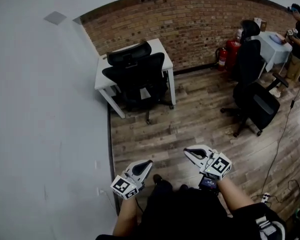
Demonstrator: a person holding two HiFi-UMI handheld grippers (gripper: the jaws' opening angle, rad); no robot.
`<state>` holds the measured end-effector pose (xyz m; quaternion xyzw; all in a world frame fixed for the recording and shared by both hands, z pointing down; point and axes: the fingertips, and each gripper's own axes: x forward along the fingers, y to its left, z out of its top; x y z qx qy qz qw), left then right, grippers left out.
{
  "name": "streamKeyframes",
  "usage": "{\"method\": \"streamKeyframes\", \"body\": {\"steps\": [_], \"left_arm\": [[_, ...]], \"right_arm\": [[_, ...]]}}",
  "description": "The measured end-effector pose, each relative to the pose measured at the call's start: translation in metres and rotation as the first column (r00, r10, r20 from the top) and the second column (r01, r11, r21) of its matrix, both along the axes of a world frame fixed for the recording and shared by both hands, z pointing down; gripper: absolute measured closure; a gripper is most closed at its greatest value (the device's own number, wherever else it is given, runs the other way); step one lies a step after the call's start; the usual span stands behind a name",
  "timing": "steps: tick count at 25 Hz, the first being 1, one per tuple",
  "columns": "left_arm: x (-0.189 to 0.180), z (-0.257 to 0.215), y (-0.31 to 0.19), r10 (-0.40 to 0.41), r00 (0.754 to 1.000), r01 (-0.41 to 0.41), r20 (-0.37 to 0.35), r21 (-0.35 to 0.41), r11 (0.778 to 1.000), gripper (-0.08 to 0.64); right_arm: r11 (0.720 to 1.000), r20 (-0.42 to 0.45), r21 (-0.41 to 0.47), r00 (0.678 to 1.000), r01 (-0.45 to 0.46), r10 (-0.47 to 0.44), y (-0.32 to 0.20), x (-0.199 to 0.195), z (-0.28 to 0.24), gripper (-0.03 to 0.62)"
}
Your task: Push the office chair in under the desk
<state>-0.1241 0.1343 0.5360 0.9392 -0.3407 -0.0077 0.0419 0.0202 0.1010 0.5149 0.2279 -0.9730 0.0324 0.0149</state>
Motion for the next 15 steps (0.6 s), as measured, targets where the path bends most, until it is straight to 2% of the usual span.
{"method": "streamKeyframes", "body": {"steps": [6,15], "left_arm": [[0.002,-0.02,-0.005,0.003,1.0,-0.004,0.029,0.034,0.999,0.535],[0.005,-0.043,0.001,0.009,1.0,-0.01,0.021,0.092,0.996,0.535]], "right_arm": [[0.998,-0.021,0.052,0.999,-0.032,0.033,-0.007,0.019,-0.012,0.586],[0.988,-0.016,0.14,0.998,0.061,-0.06,0.004,-0.016,-0.056,0.586]]}}
